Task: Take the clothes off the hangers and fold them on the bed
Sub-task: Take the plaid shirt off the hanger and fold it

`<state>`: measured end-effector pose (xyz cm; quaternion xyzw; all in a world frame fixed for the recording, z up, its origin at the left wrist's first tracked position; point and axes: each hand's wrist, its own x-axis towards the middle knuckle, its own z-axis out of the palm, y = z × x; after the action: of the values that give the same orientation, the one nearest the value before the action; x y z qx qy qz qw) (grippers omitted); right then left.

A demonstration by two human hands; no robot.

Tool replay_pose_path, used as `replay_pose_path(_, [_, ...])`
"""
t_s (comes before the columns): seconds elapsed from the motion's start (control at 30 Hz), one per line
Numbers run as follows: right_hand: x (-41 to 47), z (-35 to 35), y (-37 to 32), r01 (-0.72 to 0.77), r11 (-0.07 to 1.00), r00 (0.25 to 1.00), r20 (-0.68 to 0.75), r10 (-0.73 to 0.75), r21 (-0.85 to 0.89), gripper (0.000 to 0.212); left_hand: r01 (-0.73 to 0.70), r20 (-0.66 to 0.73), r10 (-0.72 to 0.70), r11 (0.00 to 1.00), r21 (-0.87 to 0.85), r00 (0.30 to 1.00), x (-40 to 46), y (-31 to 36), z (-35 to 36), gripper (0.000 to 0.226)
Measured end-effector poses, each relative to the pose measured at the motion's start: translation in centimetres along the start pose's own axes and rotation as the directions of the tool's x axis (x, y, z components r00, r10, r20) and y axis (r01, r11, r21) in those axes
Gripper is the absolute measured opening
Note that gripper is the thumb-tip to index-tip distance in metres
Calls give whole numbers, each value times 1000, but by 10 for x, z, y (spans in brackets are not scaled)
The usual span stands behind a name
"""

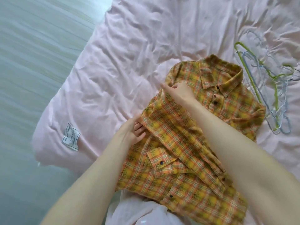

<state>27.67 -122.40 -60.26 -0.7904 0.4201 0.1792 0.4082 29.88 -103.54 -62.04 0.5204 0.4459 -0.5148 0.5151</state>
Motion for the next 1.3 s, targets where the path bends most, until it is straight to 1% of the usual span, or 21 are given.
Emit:
replay_pose_path(0.03, [8,0,-4,-24,1000,999,36,23,8,51,11,-7,-11,1000,-10,1000,3,2,0,6])
replay_pose_path(0.1, [24,-1,-6,-85,991,992,98,75,103,35,28,-26,-29,999,-42,999,8,2,-4,7])
replay_pose_path(0.17, [37,-5,-9,-195,928,976,158,151,319,9,41,-34,-44,997,-69,998,11,3,-8,9])
replay_pose_path(0.2, [39,-7,-9,-250,861,966,172,192,442,15,46,-36,-49,996,-74,998,12,2,-10,9])
replay_pose_path(0.27, [46,-7,-13,-287,742,957,206,202,605,12,52,-46,-57,994,-95,997,17,5,-13,8])
replay_pose_path(0.4, [49,-3,-7,-327,552,940,323,109,767,24,43,-73,-49,996,-77,996,24,7,-14,6])
replay_pose_path(0.47, [54,0,-3,-322,464,942,329,68,825,27,40,-79,-45,997,-63,996,26,5,-13,6])
replay_pose_path(0.5, [60,1,-2,-303,462,950,302,78,834,27,33,-82,-38,998,-58,996,28,4,-12,6])
replay_pose_path(0.53, [63,2,-2,-274,514,960,264,95,813,27,29,-89,-34,998,-52,995,29,3,-11,5])
replay_pose_path(0.57, [64,3,-4,-236,608,970,218,104,758,30,19,-92,-22,999,-35,996,29,3,-12,4])
replay_pose_path(0.63, [67,5,-8,-127,833,990,115,77,539,52,3,-111,-3,1000,-1,994,30,3,-11,3])
replay_pose_path(0.7, [68,11,-10,47,983,998,-47,-40,176,83,0,-132,3,1000,21,991,30,3,-10,3])
replay_pose_path(0.77, [63,21,-18,148,978,981,-103,-164,-148,98,1,-144,4,999,34,990,30,4,-8,4])
replay_pose_path(0.83, [59,32,-23,163,952,971,-132,-202,-259,90,6,-151,1,999,43,988,30,5,-7,4])
replay_pose_path(0.9, [64,37,-22,132,968,957,-226,-181,-212,63,11,-147,-5,999,42,989,30,6,-7,4])
replay_pose_path(0.97, [74,35,-19,66,998,952,-298,-70,-23,31,18,-138,-11,999,45,990,31,6,-9,4])
replay_pose_path(1.0, [78,31,-17,26,994,958,-286,6,109,21,19,-134,-12,999,50,991,31,6,-10,4])
replay_pose_path(1.07, [87,20,-13,-59,931,978,-164,126,360,26,19,-130,-12,998,54,991,32,5,-11,4])
replay_pose_path(1.13, [93,9,-12,-113,841,986,-47,162,529,29,23,-126,-16,998,54,992,34,6,-12,4])
replay_pose_path(1.2, [96,3,-12,-119,808,989,-5,150,577,27,22,-125,-15,998,54,992,37,6,-13,3])
replay_pose_path(1.3, [101,3,-6,-102,783,989,-22,146,614,22,20,-127,-12,998,58,992,39,6,-15,3])
